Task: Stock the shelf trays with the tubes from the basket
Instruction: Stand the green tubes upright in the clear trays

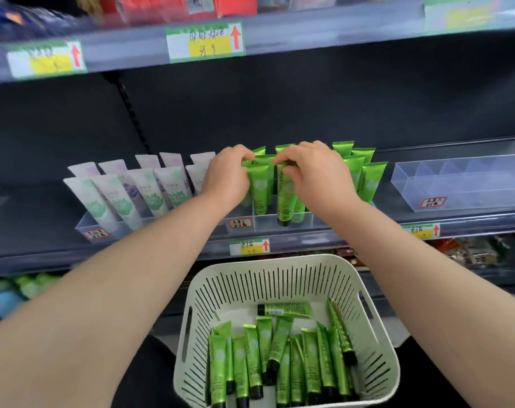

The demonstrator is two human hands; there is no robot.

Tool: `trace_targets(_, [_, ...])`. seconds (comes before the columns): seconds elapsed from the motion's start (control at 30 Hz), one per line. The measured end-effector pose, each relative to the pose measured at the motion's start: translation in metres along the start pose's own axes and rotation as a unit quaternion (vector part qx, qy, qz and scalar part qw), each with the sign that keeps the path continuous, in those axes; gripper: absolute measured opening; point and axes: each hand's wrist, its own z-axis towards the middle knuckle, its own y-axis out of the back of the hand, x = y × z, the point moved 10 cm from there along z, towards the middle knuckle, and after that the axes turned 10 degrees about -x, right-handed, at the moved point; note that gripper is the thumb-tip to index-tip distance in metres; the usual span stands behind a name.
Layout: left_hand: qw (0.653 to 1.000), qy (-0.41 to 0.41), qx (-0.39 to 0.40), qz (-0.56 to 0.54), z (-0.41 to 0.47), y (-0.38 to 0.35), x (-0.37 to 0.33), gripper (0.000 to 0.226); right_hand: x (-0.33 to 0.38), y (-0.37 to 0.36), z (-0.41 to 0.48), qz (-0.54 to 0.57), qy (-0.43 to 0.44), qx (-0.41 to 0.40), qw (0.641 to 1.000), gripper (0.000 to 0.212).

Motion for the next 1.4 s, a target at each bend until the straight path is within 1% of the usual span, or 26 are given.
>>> trace_targets(0.17, [1.000,0.014,0.010,-0.006,-0.013,0.007,0.019,0.045,0.010,-0.010,0.020,-0.010,-0.008,-0.015,1.000,0.024])
trace_targets(0.27, [0.999,0.006,0.026,0.018,-0.020,0.005,0.025,0.044,0.014,-0.028,0.027,-0.034,0.002,0.010,0.999,0.024])
trace_targets(0.37, [0.998,-0.016,0.037,0.054,-0.026,0.004,0.027,0.040,0.011,-0.048,0.028,-0.052,0.003,0.046,0.998,0.025])
trace_targets(0.47, [0.993,-0.055,0.060,0.081,-0.029,-0.002,0.026,0.036,0.007,-0.063,0.025,-0.066,0.004,0.065,0.996,0.027])
trace_targets(0.63, [0.983,-0.108,0.094,0.119,-0.040,-0.012,0.025,0.038,-0.001,-0.080,0.018,-0.076,0.006,0.084,0.994,0.037])
trace_targets(0.77, [0.975,-0.134,0.103,0.142,-0.048,-0.018,0.024,0.041,-0.001,-0.079,0.018,-0.074,0.016,0.065,0.995,0.039])
trace_targets(0.97, [0.973,-0.155,0.107,0.133,-0.061,-0.023,0.016,0.042,0.009,-0.052,-0.001,-0.059,0.061,-0.045,0.995,0.037])
trace_targets(1.1, [0.974,-0.158,0.117,0.116,-0.083,-0.035,0.017,0.041,0.009,-0.045,-0.039,-0.043,0.069,-0.066,0.995,0.037])
trace_targets(1.2, [0.972,-0.149,0.149,0.107,-0.110,-0.052,0.022,0.037,0.000,-0.060,-0.081,-0.042,0.061,-0.035,0.997,0.036])
trace_targets(1.27, [0.970,-0.137,0.171,0.108,-0.130,-0.066,0.029,0.033,-0.011,-0.077,-0.111,-0.048,0.051,0.003,0.998,0.037])
trace_targets(1.4, [0.966,-0.093,0.221,0.093,-0.171,-0.097,0.052,0.045,-0.036,-0.116,-0.168,-0.064,0.010,0.118,0.991,0.040])
